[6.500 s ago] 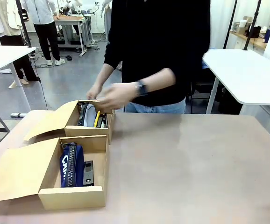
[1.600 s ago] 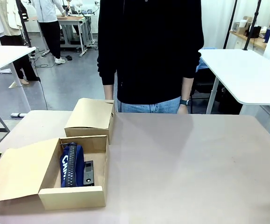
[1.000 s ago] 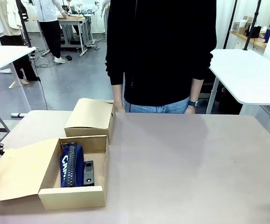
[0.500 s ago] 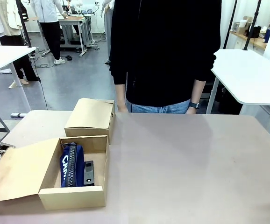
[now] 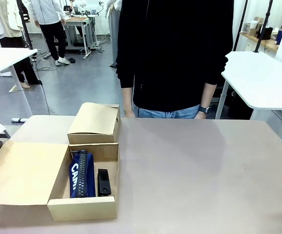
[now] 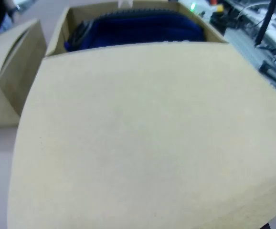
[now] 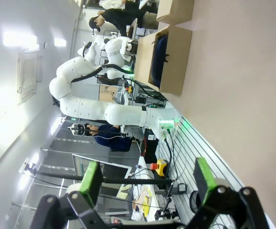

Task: Place items inside the box.
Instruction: Close the lid of the Mailer Box closest to the robot.

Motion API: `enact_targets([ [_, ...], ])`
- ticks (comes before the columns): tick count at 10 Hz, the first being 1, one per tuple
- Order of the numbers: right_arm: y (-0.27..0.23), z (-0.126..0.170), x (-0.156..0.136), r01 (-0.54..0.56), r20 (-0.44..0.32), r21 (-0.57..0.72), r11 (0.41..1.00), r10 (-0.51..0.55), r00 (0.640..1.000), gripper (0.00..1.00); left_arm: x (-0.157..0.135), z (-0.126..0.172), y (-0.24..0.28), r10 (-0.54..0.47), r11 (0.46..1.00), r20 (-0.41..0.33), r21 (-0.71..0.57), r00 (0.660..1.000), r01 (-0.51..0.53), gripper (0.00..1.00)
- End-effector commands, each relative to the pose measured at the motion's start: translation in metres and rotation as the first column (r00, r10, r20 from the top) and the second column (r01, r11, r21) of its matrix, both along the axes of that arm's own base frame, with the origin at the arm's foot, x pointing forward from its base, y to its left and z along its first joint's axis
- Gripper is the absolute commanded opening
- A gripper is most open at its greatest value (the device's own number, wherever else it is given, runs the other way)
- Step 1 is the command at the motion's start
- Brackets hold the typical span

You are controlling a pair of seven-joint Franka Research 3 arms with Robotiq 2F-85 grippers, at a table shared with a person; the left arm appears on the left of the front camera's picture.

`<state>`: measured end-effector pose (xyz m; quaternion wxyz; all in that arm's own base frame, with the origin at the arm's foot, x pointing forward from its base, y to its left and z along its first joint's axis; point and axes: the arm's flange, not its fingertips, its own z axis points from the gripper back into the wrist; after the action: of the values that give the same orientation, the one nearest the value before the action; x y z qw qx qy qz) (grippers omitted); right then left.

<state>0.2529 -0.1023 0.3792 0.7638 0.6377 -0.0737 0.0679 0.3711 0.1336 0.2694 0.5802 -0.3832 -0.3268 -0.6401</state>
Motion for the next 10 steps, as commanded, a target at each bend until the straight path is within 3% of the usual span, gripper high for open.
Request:
enact_targets([
  [1, 0.001, 0.007, 0.001, 0.009, -0.016, 0.014, 1.0, -0.009, 1.0, 1.0, -0.034, -0.058, 0.031, 0.014, 0.995, 0.106, -0.099, 0.994, -0.004, 1.0],
  [3, 0.001, 0.007, 0.001, 0.009, -0.016, 0.014, 1.0, -0.009, 1.0, 1.0, -0.044, -0.034, 0.035, 0.02, 0.973, 0.146, -0.232, 0.989, 0.015, 1.0],
  [4, 0.001, 0.007, 0.001, 0.009, -0.016, 0.014, 1.0, -0.009, 1.0, 1.0, -0.05, -0.022, 0.031, 0.044, 0.97, 0.182, -0.242, 0.982, 0.002, 1.0],
  [5, 0.001, 0.007, 0.001, 0.009, -0.016, 0.014, 1.0, -0.009, 1.0, 1.0, -0.057, -0.009, 0.019, 0.052, 0.964, 0.171, -0.264, 0.984, -0.006, 1.0],
  [8, 0.001, 0.007, 0.001, 0.009, -0.016, 0.014, 1.0, -0.009, 1.0, 1.0, -0.071, 0.026, -0.053, -0.137, 0.958, 0.24, -0.214, 0.961, 0.19, 1.0],
  [10, 0.001, 0.007, 0.001, 0.009, -0.016, 0.014, 1.0, -0.009, 1.0, 1.0, -0.065, 0.038, -0.109, -0.16, 0.956, 0.309, -0.188, 0.938, 0.225, 1.0],
])
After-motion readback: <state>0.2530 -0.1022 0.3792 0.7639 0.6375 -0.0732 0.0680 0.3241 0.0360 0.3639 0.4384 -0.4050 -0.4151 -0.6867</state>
